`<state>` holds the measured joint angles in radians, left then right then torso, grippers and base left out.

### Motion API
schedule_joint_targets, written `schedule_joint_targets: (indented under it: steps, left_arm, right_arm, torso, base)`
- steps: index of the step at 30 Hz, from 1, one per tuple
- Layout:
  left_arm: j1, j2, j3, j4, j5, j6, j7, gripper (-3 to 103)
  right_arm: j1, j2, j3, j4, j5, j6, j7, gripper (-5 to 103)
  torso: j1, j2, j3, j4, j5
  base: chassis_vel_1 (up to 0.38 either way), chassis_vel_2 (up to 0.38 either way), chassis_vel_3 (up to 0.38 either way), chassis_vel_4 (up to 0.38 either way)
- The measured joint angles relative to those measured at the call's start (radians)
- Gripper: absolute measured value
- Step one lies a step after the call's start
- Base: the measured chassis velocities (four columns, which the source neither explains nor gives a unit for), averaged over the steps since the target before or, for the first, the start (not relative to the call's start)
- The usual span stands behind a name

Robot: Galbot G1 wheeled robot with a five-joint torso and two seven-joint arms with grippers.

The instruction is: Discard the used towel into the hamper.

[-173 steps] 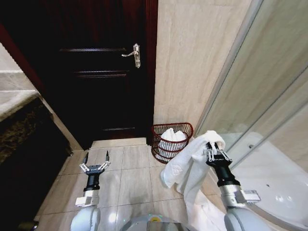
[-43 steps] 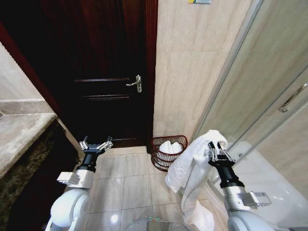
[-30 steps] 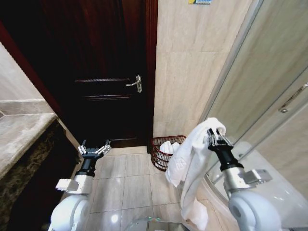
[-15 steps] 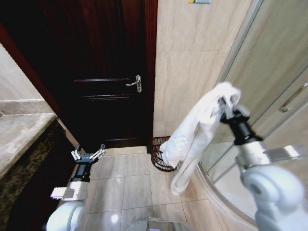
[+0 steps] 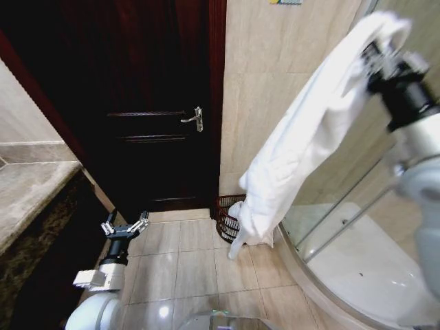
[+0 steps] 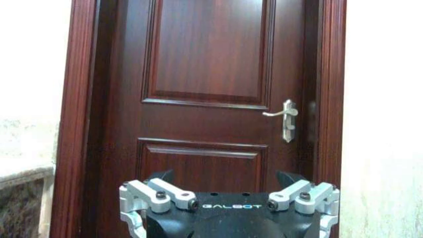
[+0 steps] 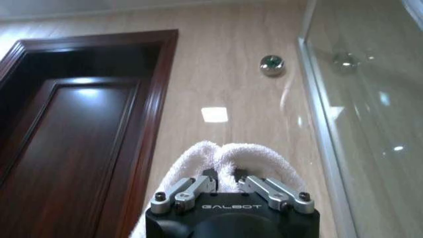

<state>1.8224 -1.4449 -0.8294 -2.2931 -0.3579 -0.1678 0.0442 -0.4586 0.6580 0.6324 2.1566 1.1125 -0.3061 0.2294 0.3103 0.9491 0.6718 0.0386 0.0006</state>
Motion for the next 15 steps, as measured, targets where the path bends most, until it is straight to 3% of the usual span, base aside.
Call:
schedule_joint_targets:
  steps: [8,15]
  left_arm:
    - [0.005,-0.007,-0.007,-0.03,-0.008,0.001,-0.007,100]
    - [-0.016,0.005,0.002,-0.035,-0.02,0.018,-0.009,100]
  right_arm:
    - [0.201,-0.059,-0.106,-0.069,0.088,-0.01,0.025,13]
    - [0.43,-0.064,-0.304,-0.165,0.132,0.005,0.062,13]
  torso:
    - [0.0,-0.001,0.0,-0.0001,-0.0005]
    - [0.0,-0.001,-0.001,-0.0002,-0.0002]
  base:
    - [0.0,0.0,0.0,0.0]
    - [0.0,0.0,0.0,0.0]
